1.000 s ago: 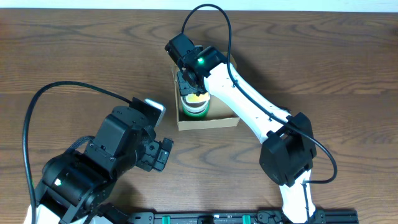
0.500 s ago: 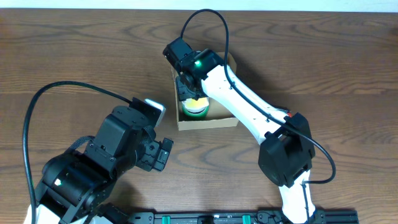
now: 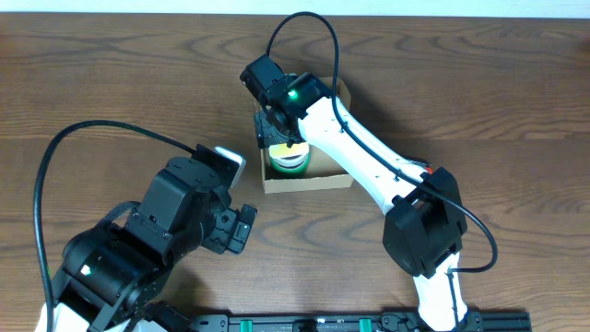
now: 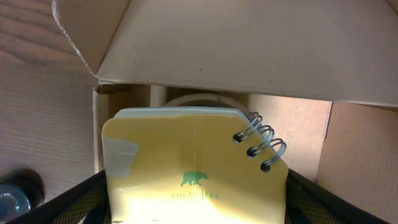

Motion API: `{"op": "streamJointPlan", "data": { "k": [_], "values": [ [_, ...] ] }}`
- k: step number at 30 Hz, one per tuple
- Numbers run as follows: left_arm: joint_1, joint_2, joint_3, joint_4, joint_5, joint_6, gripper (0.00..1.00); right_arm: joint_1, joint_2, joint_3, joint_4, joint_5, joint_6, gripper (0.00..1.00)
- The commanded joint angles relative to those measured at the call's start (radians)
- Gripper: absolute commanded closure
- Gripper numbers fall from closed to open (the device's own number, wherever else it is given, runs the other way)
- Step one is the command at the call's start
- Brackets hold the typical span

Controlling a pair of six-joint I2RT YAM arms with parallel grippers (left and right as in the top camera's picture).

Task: Pack container
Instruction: 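Lower the notepad into the box and open the right gripper, then move the right gripper back to the red stapler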

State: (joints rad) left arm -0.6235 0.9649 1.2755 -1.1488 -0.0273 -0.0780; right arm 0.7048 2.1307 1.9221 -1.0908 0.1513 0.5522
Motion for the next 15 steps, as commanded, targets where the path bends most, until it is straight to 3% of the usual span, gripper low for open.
{"op": "streamJointPlan", "data": {
  "k": [1,15],
  "values": [
    [0.003,-0.005,-0.004,-0.004,-0.008,0.003,0.05,0.011,-0.012,-0.006,-0.002,0.017,0.009,0.17],
    [0.003,-0.005,-0.004,-0.004,-0.008,0.003,0.05,0.011,-0.005,-0.007,-0.024,0.014,0.009,0.16]
  ]
}}
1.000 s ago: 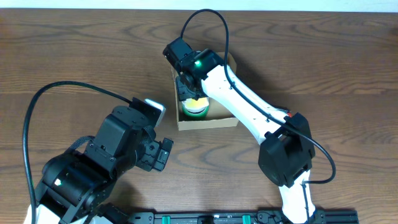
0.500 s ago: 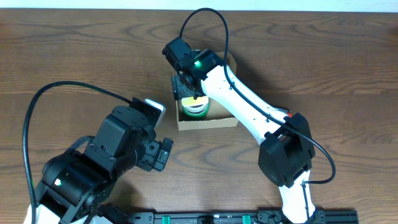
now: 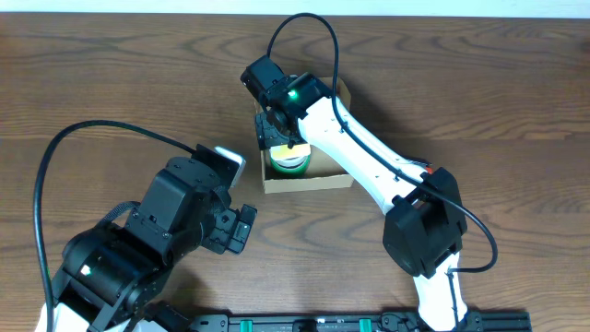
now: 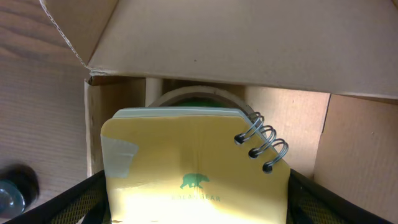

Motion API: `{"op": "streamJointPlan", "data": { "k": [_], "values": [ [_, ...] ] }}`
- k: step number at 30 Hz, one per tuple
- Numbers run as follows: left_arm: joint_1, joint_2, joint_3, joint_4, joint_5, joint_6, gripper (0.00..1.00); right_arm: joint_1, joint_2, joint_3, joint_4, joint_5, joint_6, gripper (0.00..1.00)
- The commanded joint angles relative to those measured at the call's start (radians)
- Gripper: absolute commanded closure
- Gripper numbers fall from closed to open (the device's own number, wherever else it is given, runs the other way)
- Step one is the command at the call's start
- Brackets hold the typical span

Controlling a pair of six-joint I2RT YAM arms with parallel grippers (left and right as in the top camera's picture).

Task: Pack container
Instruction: 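Move the right gripper back to the red stapler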

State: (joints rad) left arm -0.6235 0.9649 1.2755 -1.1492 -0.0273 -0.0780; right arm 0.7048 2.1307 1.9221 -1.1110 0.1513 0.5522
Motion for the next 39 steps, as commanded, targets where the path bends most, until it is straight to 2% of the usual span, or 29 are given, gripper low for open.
{"op": "streamJointPlan", "data": {
  "k": [1,15,23,28,32,36,39],
  "values": [
    [0.003,-0.005,-0.004,-0.003,-0.008,0.003,0.05,0.011,-0.003,-0.008,-0.004,0.014,0.009,0.15],
    [0.003,-0.005,-0.004,-0.004,-0.008,0.003,0.05,0.011,-0.009,-0.025,0.018,0.017,0.008,0.11],
    [0.003,-0.005,-0.004,-0.004,-0.008,0.003,0.05,-0.008,-0.179,0.060,-0.015,0.018,-0.086,0.02],
    [0.003,-0.005,-0.004,-0.003,-0.008,0.003,0.05,-0.103,-0.285,0.060,-0.147,0.017,-0.145,0.01],
    [0.003,-0.005,-0.004,-0.003,-0.008,0.003,0.04,-0.233,-0.344,0.059,-0.264,-0.003,-0.211,0.01],
    [0.003,-0.005,-0.004,-0.003,-0.008,0.003,0.05,-0.352,-0.387,0.052,-0.353,-0.043,-0.316,0.05],
    [0.003,-0.005,-0.004,-0.003,-0.008,0.003,0.05,-0.396,-0.412,-0.002,-0.359,-0.043,-0.370,0.07]
  ]
}}
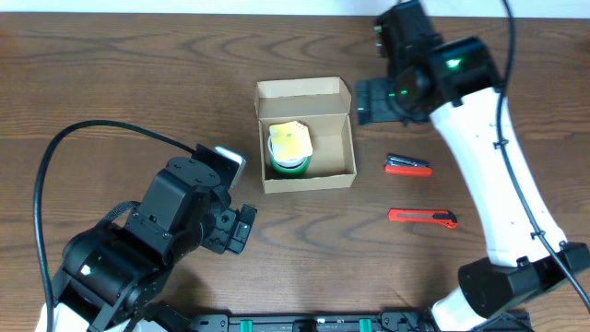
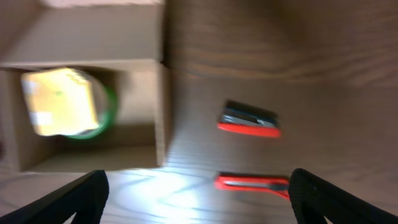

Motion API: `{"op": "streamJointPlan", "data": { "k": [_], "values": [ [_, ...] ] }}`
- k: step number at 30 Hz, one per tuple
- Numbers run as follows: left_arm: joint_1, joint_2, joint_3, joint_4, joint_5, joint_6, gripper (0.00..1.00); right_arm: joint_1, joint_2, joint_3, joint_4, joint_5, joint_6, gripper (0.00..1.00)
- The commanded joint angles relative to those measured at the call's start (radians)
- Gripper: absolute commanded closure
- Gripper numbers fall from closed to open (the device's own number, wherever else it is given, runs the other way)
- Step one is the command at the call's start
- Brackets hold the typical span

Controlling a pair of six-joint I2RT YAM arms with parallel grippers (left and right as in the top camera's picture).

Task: Pack container
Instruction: 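Move the right gripper back to the red stapler, then grasp the red stapler with the right gripper and lift it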

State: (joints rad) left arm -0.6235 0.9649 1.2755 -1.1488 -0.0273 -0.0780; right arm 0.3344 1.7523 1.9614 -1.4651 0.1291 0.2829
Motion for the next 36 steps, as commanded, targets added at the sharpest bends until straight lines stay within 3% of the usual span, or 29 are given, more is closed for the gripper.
{"op": "streamJointPlan", "data": {
  "k": [1,8,14,23,28,36],
  "values": [
    [0.003,-0.005,-0.004,-0.004,-0.008,0.003,0.05,-0.039,-0.045,-0.075,0.005,-0.014,-0.110,0.07],
    [0.003,-0.005,-0.004,-0.004,-0.008,0.003,0.05,-0.127,-0.111,-0.388,0.209,0.006,-0.266,0.06],
    [0.003,-0.005,-0.004,-0.004,-0.008,0.003,0.05,-0.223,-0.119,-0.590,0.391,-0.159,-0.589,0.01],
    [0.003,-0.005,-0.004,-0.004,-0.008,0.003,0.05,-0.383,-0.102,-0.696,0.495,-0.376,-0.878,0.01],
    [0.003,-0.005,-0.004,-0.004,-0.008,0.003,0.05,-0.397,-0.078,-0.762,0.566,-0.381,-1.023,0.01],
    [0.003,-0.005,-0.004,-0.004,-0.008,0.003,0.05,-0.394,-0.022,-0.805,0.681,-0.361,-1.139,0.01]
  ]
}}
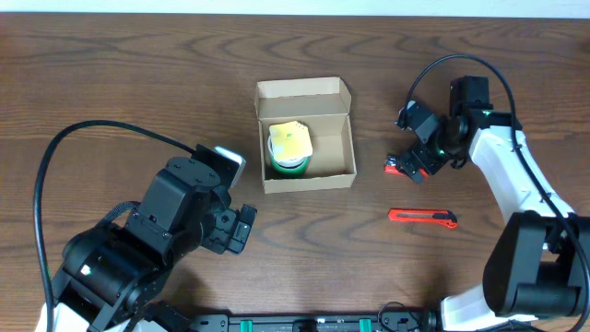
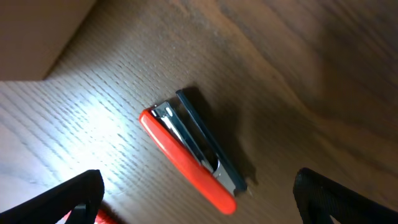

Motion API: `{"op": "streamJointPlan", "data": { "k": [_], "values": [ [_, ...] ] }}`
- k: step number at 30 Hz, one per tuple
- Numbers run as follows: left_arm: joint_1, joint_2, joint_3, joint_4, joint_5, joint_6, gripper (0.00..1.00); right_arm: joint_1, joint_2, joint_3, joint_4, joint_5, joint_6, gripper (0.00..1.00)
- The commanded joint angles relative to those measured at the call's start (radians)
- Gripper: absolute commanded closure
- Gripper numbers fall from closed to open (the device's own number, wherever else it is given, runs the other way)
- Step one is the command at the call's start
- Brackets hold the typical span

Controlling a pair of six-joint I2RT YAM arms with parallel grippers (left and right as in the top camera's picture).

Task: Pack container
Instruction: 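Grasp the red stapler with the right gripper and lift it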

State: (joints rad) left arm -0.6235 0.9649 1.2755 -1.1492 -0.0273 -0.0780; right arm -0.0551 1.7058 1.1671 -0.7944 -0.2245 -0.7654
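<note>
The open cardboard box stands mid-table, holding a green tape roll with a yellow spiral notepad lying on top. A red and dark stapler lies on the wood right of the box; in the overhead view only the stapler's end shows. My right gripper hovers over it, open, its fingers on either side and apart from it. A red box cutter lies nearer the front. My left gripper rests at the lower left, its jaws unclear.
The bulky left arm and its cable fill the lower left of the table. The box's corner shows at the upper left of the right wrist view. A black rail runs along the front edge.
My right gripper has moved from beside the box's far right corner to just over the stapler, low and close to it. It is still open and empty. The left arm has not moved.
My right gripper was shut on the yellow notepad inside the box, above the tape roll, at both first moments. Later the notepad lay on the roll and the gripper was open, away to the box's right. Now it hangs over the stapler.
</note>
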Motion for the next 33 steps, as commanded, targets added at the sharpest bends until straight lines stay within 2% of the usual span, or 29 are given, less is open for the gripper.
{"op": "streamJointPlan", "data": {
  "k": [1,18,29,33],
  "values": [
    [0.003,-0.005,-0.004,-0.003,-0.008,0.003,0.05,-0.005,0.032,-0.011,0.014,-0.007,-0.108,0.01],
    [0.003,-0.005,-0.004,-0.003,-0.008,0.003,0.05,0.002,0.180,-0.012,0.035,-0.027,-0.115,0.04],
    [0.003,-0.005,-0.004,-0.003,-0.008,0.003,0.05,0.020,0.233,-0.038,0.054,0.023,-0.183,0.21],
    [0.003,-0.005,-0.004,-0.003,-0.008,0.003,0.05,0.020,0.241,-0.038,0.061,0.026,-0.182,0.33]
  ]
}}
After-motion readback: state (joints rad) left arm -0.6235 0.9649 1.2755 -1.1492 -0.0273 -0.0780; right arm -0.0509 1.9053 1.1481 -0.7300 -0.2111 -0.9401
